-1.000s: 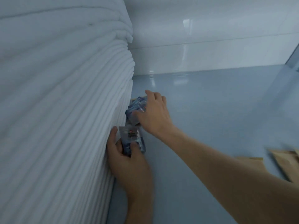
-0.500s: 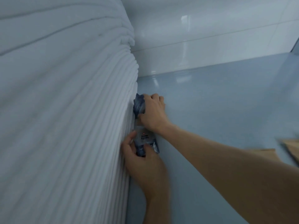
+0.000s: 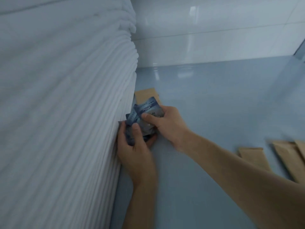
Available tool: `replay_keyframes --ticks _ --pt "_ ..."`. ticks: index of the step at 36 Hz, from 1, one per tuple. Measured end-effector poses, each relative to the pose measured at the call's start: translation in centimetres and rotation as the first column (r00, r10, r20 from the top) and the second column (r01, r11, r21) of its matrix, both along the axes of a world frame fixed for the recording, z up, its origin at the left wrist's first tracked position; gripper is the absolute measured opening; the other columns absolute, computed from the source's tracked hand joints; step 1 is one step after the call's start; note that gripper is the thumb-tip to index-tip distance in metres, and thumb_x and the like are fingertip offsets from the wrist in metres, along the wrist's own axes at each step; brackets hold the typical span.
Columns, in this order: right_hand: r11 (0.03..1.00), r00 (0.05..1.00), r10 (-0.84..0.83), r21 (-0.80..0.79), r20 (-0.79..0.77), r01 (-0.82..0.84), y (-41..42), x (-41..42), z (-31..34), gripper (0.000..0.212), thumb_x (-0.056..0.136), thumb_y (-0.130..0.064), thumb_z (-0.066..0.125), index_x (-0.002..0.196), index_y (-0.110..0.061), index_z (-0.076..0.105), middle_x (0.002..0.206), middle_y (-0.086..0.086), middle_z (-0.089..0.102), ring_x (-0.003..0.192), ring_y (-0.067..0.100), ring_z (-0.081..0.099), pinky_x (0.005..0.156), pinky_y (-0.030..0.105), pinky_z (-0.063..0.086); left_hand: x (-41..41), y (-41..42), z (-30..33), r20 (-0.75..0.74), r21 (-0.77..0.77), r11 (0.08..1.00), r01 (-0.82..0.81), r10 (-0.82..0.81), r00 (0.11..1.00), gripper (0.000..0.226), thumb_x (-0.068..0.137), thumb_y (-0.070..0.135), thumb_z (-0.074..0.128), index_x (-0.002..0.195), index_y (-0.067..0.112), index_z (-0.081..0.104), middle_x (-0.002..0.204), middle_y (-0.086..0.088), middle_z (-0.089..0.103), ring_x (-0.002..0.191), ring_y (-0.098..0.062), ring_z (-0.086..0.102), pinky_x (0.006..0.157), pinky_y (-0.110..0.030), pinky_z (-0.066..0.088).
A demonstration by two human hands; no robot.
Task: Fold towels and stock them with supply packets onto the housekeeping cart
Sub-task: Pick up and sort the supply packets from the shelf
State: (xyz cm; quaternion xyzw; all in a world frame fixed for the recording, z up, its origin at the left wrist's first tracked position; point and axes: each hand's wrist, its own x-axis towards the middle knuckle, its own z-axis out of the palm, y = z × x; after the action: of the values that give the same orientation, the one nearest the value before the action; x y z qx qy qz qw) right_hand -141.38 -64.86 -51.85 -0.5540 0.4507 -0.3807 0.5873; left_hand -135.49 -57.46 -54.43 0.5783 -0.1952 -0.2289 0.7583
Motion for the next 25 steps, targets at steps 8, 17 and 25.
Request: replay_keyframes --ticks 8,17,25 --pt "0.990 0.993 0.054 -0.126 -0.103 -0.067 1.5 -0.8 -0.4 0.019 0.093 -0.023 0.067 0.092 -0.005 0.071 0.090 0.012 0.075 0.087 0.030 0.072 0.083 0.051 0.056 0.0 0.3 -0.5 0.182 0.083 0.995 -0.063 0.047 0.982 0.052 0.090 0.015 0.072 0.137 0.023 0.052 0.134 0.011 0.059 0.121 -0.002 0.058 0.103 -0.041 0.051" --pt "0.990 0.991 0.027 -0.135 -0.128 -0.044 1.6 -0.3 -0.4 0.022 0.100 -0.015 0.049 0.115 -0.016 0.065 0.119 0.001 0.046 0.119 0.019 0.050 0.108 0.034 0.038 -0.1 0.6 0.6 0.015 0.017 0.992 0.122 -0.122 0.992 0.055 0.097 -0.002 0.049 0.142 0.031 0.049 0.139 -0.001 0.058 0.123 -0.025 0.061 0.095 -0.058 0.053" --pt "0.962 0.960 0.176 -0.169 -0.219 -0.215 3.3 -4.4 0.8 0.059 0.090 0.004 0.059 0.143 -0.021 0.049 0.127 0.011 0.058 0.112 0.024 0.061 0.101 0.038 0.049 -1.3 2.3 0.8 0.153 0.172 0.953 0.248 -0.274 0.949 0.043 0.105 0.008 0.045 0.140 0.031 0.054 0.100 0.011 0.073 0.080 -0.006 0.070 0.058 -0.033 0.059"
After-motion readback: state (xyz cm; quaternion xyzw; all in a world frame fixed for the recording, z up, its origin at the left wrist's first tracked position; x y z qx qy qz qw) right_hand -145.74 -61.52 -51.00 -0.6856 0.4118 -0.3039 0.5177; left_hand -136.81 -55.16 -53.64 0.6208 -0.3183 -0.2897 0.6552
